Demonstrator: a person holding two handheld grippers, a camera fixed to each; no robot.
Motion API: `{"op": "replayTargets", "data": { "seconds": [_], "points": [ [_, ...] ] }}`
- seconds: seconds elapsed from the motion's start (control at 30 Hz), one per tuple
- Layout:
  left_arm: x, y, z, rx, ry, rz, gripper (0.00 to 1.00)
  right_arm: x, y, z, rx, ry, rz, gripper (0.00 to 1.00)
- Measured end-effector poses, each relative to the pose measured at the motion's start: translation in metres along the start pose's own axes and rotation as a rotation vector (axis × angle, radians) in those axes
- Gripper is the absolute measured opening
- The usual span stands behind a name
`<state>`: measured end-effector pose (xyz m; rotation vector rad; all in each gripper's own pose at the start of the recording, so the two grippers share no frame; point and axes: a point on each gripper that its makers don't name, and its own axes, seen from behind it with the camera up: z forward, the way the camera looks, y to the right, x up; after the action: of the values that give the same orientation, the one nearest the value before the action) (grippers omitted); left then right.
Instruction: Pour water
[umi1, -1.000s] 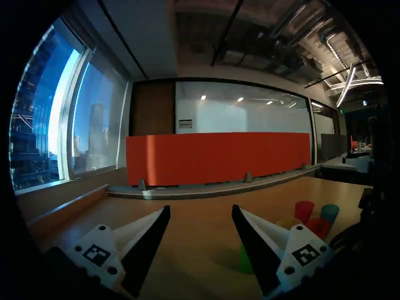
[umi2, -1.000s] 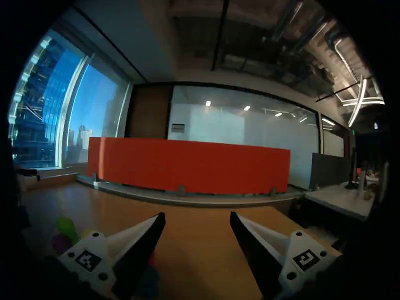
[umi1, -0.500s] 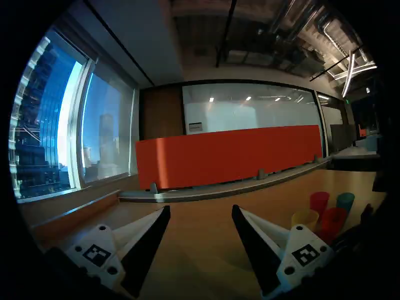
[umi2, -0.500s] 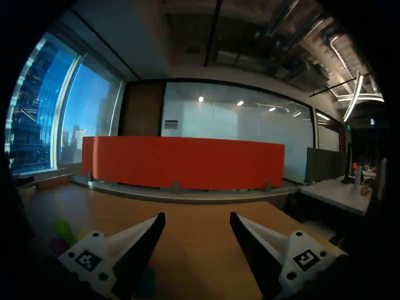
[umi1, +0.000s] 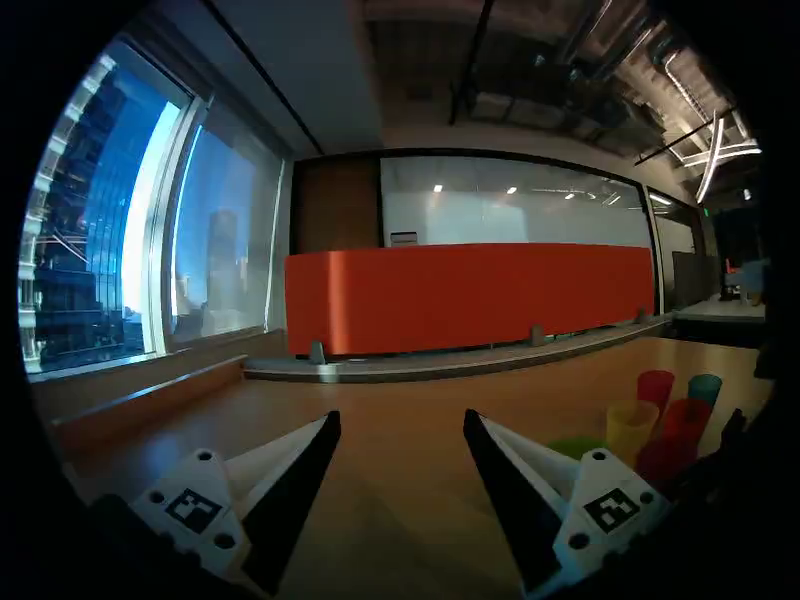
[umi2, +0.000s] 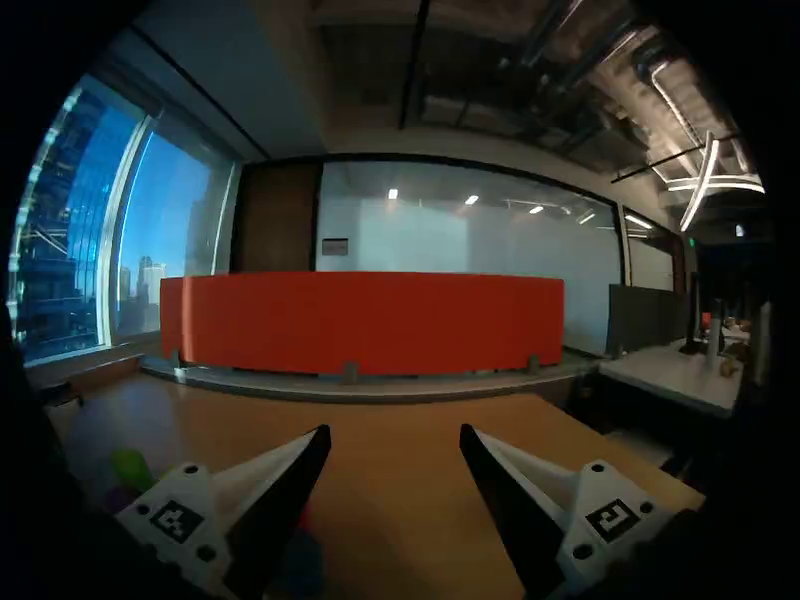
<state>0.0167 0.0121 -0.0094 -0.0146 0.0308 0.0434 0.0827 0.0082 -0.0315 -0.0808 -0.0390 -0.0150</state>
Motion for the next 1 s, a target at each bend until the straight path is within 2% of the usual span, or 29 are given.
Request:
{"op": "replayTargets", "data": {
  "seconds": [0.4,1.0],
  "points": [
    [-0.016,-0.004,0.006,-0.003,-0.034,-0.045,0.91,-0.003,0.008,0.002,-0.030,-0.020,-0.035,1.00],
    [-0.017,-0.004,0.008,-0.007,-0.029,-0.045,0.91,-0.003,0.010,0.003,-0.036,-0.020,-0.020,1.00]
  ]
}}
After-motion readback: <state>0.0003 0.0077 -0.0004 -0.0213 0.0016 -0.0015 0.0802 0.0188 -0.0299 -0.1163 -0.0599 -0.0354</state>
